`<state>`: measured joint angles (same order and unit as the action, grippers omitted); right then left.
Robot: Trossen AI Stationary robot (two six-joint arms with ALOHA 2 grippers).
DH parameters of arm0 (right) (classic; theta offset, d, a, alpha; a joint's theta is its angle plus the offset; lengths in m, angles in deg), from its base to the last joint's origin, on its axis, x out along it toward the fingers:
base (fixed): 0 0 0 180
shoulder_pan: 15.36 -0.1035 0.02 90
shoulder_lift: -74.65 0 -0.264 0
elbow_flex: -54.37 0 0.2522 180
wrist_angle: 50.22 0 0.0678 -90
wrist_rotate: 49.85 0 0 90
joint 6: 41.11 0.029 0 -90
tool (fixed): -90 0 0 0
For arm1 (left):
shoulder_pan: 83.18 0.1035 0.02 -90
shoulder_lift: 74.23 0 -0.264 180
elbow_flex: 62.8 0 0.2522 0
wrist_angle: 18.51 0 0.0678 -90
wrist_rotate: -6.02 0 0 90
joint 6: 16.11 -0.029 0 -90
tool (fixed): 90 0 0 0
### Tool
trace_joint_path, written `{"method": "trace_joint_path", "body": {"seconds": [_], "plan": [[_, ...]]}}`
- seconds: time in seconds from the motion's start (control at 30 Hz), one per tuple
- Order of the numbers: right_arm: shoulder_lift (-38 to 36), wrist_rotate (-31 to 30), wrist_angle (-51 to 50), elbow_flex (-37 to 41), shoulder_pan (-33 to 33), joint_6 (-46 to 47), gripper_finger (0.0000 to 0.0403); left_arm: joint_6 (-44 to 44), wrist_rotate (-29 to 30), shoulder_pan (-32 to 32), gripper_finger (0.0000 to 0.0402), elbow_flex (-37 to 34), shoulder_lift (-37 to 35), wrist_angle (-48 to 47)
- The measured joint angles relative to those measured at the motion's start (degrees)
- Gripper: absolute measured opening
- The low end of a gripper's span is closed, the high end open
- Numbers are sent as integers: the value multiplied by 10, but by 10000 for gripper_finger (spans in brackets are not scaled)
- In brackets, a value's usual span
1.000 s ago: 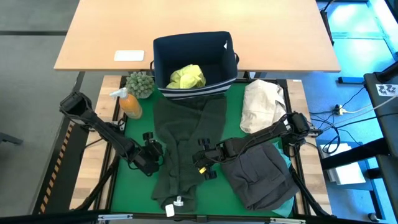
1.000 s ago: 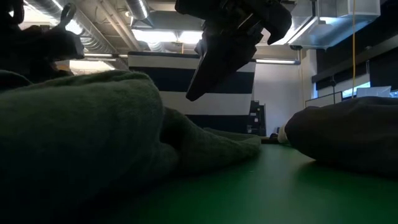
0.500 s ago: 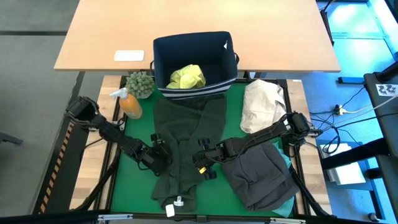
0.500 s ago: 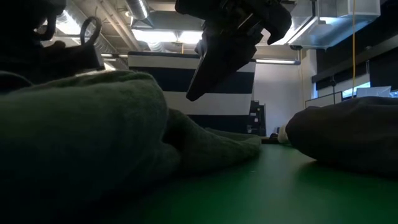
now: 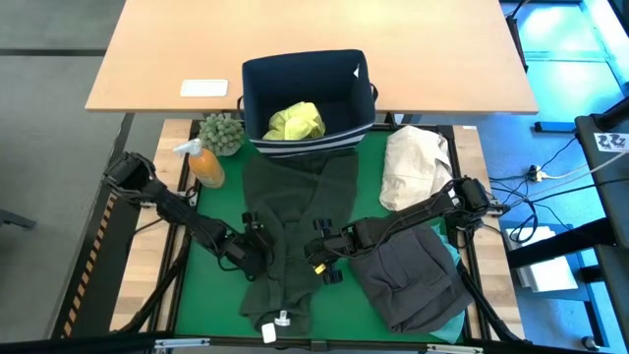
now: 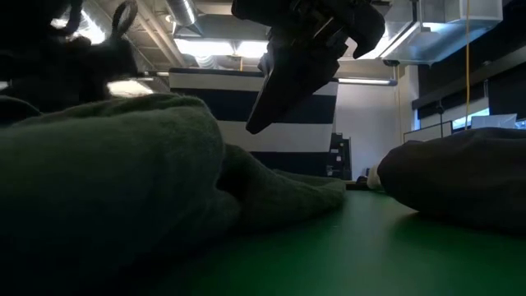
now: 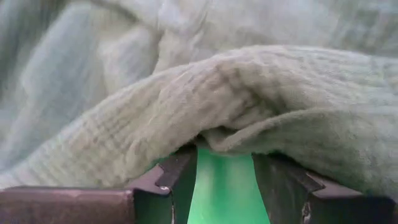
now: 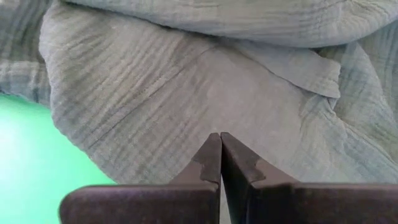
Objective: Fold laundry
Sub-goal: Fold the green polo shirt
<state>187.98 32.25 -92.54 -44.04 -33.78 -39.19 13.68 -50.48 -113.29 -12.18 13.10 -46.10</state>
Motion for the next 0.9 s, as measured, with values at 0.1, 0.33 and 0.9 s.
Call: {"method": "trace_joint_path", "body": {"seconds": [0.1,0.33,0.9], "plan": [[0,0,0,0,0,0,5,-34,3,3,151,32,0,-11],[0,7,-29,0,0,0,5,-106,4,27,151,86,0,-12],[0,-22,-102,0,0,24,5,-132,-16,70,151,93,0,-10]]}}
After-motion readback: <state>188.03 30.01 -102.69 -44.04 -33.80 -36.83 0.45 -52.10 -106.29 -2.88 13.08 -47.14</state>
